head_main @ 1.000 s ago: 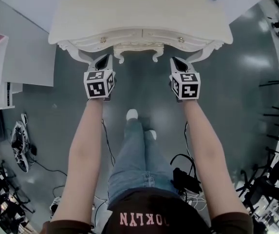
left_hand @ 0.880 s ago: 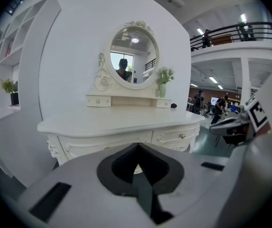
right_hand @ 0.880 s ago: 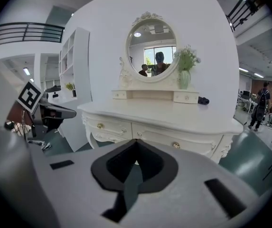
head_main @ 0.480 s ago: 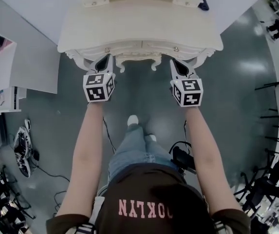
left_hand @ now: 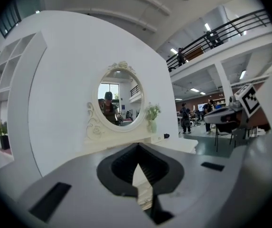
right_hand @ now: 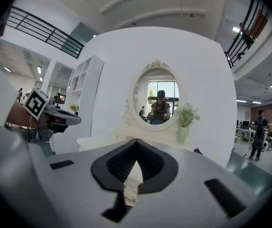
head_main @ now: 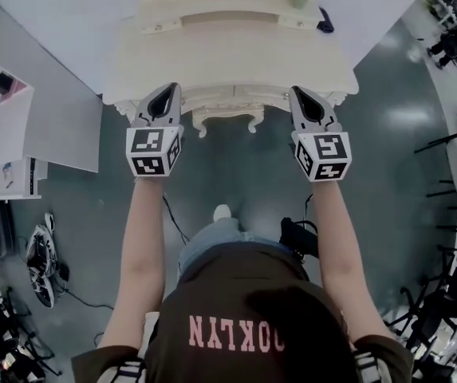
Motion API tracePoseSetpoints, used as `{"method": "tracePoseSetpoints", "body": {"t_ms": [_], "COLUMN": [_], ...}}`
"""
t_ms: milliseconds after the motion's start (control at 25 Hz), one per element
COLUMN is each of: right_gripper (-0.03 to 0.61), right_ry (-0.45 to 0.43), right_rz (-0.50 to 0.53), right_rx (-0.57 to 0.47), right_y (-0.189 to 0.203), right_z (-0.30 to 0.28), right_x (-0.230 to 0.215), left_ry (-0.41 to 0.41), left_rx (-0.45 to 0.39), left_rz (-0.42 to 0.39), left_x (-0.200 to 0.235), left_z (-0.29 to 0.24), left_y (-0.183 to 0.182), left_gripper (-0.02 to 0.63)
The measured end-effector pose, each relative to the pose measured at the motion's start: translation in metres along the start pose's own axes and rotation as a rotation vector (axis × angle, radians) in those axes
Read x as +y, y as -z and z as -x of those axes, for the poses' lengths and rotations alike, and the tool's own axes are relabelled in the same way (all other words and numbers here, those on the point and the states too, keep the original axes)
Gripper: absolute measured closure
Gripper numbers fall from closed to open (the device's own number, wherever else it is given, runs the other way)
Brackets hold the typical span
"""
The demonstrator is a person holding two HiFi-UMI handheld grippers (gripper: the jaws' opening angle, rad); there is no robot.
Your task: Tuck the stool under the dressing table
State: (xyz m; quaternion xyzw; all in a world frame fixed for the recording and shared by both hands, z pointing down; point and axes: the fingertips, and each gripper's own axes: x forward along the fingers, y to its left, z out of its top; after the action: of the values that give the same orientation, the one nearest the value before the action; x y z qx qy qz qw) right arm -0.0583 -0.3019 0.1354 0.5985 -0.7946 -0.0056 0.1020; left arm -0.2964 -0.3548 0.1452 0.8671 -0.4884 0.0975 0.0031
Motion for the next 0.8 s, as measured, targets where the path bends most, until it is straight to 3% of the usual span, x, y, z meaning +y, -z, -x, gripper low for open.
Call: {"method": "tracePoseSetpoints", "body": {"t_ms": [240, 480, 800], "right_gripper": [0.58, 0.58, 0.58], "right_ry": [-0.003, -0.036, -0.033], "right_rz": [-0.02, 0.025, 0.001], "right_rx": [-0.066, -0.111, -0.116], "right_y": [-0.031, -0.063, -0.076], "right_z": [-0.002, 0.001, 0.006], "right_x": [0.005, 0.006, -0.02], "left_ry": [-0.026, -0.057, -0.106], "left_rx": [-0.051, -0.094, -0.147], "left_rz": [-0.013, -0.036, -0.014], "left_x": [0.01, 0.011, -0.001], "left_z": [0.008, 0.012, 0.014], "left_y": [-0.034, -0.066, -0.095], "left_gripper": [0.609, 0.609, 0.609]}}
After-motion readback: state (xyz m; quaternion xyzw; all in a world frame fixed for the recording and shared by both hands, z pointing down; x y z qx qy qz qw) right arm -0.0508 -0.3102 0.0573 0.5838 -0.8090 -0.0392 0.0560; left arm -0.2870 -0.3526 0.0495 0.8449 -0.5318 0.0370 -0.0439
